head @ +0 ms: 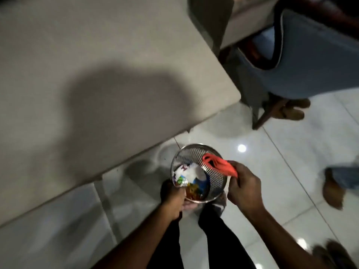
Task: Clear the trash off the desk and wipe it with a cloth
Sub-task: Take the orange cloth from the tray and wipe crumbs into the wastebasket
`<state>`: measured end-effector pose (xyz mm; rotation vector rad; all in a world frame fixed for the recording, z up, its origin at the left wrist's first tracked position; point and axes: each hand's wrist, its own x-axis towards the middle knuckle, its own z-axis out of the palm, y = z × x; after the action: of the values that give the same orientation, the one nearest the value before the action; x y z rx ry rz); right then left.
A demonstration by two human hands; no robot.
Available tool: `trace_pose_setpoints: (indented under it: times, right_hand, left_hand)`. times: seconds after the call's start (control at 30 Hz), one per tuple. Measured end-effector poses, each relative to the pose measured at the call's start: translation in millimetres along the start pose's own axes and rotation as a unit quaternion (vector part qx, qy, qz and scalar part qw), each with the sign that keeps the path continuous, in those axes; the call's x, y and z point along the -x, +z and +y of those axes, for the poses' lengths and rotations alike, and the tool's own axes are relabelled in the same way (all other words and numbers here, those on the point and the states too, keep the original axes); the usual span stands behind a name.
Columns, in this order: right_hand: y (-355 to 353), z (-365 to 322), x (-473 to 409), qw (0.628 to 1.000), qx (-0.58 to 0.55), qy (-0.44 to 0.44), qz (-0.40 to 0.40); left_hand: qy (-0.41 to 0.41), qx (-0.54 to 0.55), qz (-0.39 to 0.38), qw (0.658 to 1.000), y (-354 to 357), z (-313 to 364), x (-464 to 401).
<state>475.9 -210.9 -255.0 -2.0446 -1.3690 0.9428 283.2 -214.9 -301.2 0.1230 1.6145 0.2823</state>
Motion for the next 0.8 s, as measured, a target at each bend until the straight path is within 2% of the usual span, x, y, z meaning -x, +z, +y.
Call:
trace_pose_setpoints:
  times: [0.07, 0.13, 0.27, 0.4, 0.53, 0.7, 0.8]
  right_hand:
    - [20.1, 43.6, -14.0, 0.997, -0.014, 0.072, -0.016]
    - [41.7, 76.4, -23.4, 0.995, -0.009, 0.098, -0.02]
    - [83.5, 128.4, -44.1, 0.996, 0.017, 0.082, -0.03]
    - [115.0, 154.7, -60.6, 0.997, 0.014, 0.06, -0.053]
    - [133.2, 158.5, -67.7, 0.995, 0.017, 0.063, -0.074]
    - [126.3, 127.1, -56.7, 0.996, -0.006, 0.054, -0.068]
    - [102.4, 93.7, -38.5, 0.999, 0.0, -0.005, -0.048]
  left_hand:
    - [-0.021, -0.006, -0.01, 1.0, 12.0, -11.6, -50.9]
    - [-0.042, -0.005, -0.007, 0.999, 19.0, -20.4, -97.7]
    - [-0.049, -0.014, 0.0, 0.999, 34.2, -32.3, -174.2]
    - [-0.049, -0.007, -0.002, 0.999, 49.6, -31.7, -215.0]
    - [-0.058, -0.055, -0.027, 0.996, 48.5, -30.8, -221.5]
    - [-0.069, -0.203, 0.023, 0.977, 39.9, 6.0, -182.0]
    - [-0.077, -0.184, 0.0, 0.98, 44.5, 52.1, -134.8]
